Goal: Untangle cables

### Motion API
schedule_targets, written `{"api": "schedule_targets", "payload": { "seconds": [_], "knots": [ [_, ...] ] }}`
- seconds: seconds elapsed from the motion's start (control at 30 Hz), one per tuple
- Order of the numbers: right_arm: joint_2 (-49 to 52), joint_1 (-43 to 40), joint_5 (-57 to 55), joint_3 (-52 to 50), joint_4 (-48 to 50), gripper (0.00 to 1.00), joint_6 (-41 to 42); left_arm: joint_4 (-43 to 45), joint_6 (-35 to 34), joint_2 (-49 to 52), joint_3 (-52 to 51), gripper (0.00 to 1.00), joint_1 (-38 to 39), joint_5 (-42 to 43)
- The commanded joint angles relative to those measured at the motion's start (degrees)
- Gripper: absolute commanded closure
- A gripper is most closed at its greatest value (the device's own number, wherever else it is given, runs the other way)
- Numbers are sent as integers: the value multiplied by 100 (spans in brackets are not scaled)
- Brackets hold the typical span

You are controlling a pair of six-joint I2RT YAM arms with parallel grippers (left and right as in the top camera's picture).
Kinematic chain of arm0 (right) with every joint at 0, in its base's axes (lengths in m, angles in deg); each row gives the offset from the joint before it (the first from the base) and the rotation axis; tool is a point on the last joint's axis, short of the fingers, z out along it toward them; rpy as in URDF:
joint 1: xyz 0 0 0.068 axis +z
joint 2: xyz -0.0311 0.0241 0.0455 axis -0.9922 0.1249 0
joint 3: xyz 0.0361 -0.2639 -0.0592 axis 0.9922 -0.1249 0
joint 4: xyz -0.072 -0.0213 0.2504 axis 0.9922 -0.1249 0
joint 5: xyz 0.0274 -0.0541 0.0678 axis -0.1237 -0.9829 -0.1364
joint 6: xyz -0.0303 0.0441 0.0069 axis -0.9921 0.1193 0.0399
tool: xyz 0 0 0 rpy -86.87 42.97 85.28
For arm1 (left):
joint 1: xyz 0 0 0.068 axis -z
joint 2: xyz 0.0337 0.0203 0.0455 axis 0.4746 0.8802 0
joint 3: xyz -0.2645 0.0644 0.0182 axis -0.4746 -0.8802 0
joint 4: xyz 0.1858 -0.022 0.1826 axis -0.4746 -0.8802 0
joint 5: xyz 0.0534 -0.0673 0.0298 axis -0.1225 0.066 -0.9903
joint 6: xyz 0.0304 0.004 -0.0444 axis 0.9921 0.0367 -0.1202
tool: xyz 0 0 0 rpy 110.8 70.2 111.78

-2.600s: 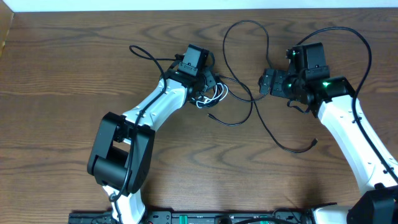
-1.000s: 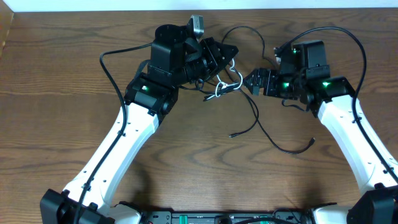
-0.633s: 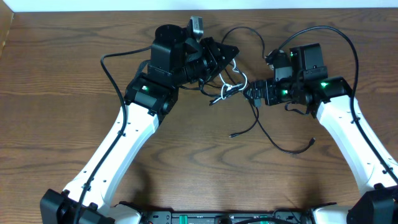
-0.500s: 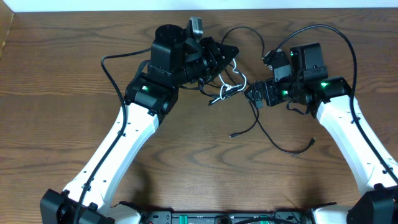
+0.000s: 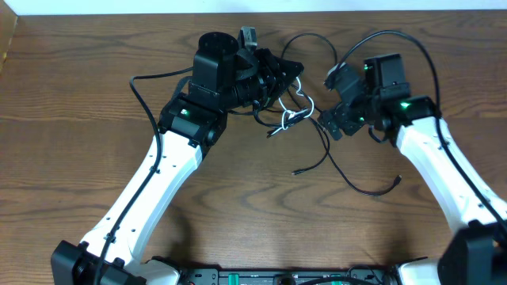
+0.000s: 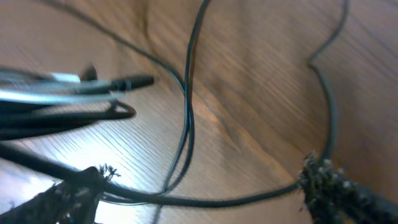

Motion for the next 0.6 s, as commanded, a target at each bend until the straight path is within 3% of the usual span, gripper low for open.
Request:
{"api": "schedule_targets", "payload": {
  "seconds": [0.0, 0.1, 0.2, 0.23, 0.27, 0.3, 0.43, 0.57],
  "knots": [
    [363, 28, -66, -70, 184, 14, -505, 24, -68, -44, 120, 93, 7, 219],
    [501, 28, -63, -70, 466, 45, -396, 17, -63, -44, 120, 92, 7, 216],
    [455, 28, -68, -66, 693, 60, -125, -44, 74, -44, 120, 92, 7, 216],
    [407, 28, -68, -63, 776, 71, -20, -85, 153, -44, 120, 93, 7, 214],
    [343, 28, -70, -63, 839, 94, 107, -153, 197, -44, 120, 93, 7, 214],
    [278, 22, -74, -63, 859, 99, 188, -232, 195, -44, 120, 92, 7, 214],
    [-122, -72, -610, -61, 903, 99, 1193, -605, 374, -44, 120, 93, 4, 214],
    [-713, -315, -879, -61, 824, 99, 1954, -1462, 1410, -44, 120, 93, -57, -122]
  ]
}}
